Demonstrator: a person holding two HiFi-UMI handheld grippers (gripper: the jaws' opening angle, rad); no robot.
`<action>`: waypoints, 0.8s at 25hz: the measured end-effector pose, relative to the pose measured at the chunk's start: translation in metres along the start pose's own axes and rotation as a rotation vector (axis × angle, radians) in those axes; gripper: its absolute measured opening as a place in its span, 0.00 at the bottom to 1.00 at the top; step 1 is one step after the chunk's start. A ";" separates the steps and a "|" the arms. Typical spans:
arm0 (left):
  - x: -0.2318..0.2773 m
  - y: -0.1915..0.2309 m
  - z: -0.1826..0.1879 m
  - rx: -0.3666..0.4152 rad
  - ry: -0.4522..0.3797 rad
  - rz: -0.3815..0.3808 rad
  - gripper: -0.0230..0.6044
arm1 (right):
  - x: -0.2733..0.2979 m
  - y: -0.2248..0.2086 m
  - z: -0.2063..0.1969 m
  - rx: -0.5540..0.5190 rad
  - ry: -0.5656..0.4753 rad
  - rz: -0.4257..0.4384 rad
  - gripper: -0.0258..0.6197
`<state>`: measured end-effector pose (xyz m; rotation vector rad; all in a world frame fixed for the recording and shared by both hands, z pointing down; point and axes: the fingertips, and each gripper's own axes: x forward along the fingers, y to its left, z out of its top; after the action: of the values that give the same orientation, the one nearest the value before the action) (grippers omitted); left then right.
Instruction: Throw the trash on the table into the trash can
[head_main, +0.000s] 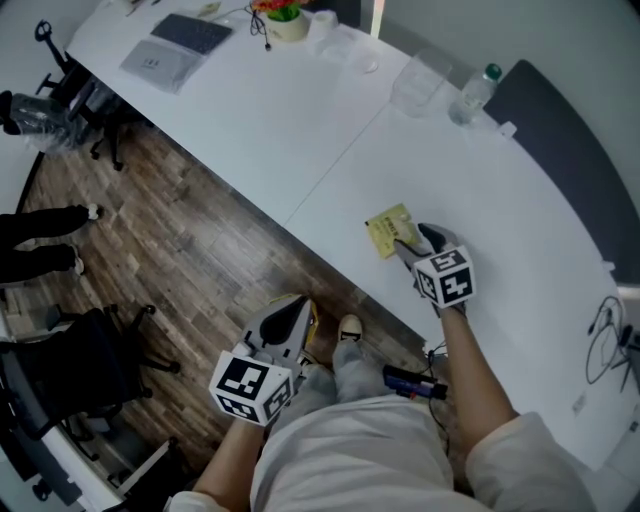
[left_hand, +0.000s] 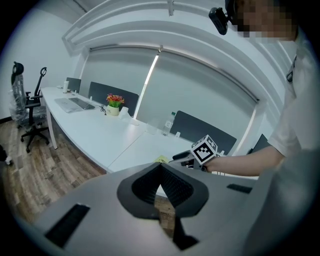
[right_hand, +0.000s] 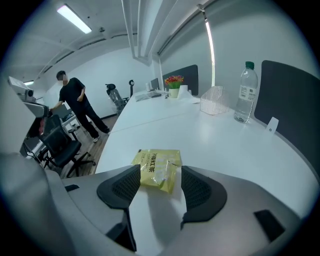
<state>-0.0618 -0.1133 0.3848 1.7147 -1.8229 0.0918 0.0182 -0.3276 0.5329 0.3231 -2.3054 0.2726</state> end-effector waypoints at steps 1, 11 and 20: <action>0.000 -0.001 -0.001 0.000 0.005 0.001 0.04 | 0.003 -0.001 -0.002 0.001 0.011 -0.002 0.46; -0.008 0.007 -0.006 -0.011 0.000 0.027 0.04 | 0.006 -0.003 -0.008 -0.024 0.045 -0.037 0.11; -0.016 0.003 0.000 -0.007 -0.030 0.023 0.04 | -0.012 0.002 0.002 -0.031 0.002 -0.035 0.11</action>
<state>-0.0653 -0.0988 0.3784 1.6991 -1.8632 0.0699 0.0242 -0.3246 0.5228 0.3466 -2.2971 0.2193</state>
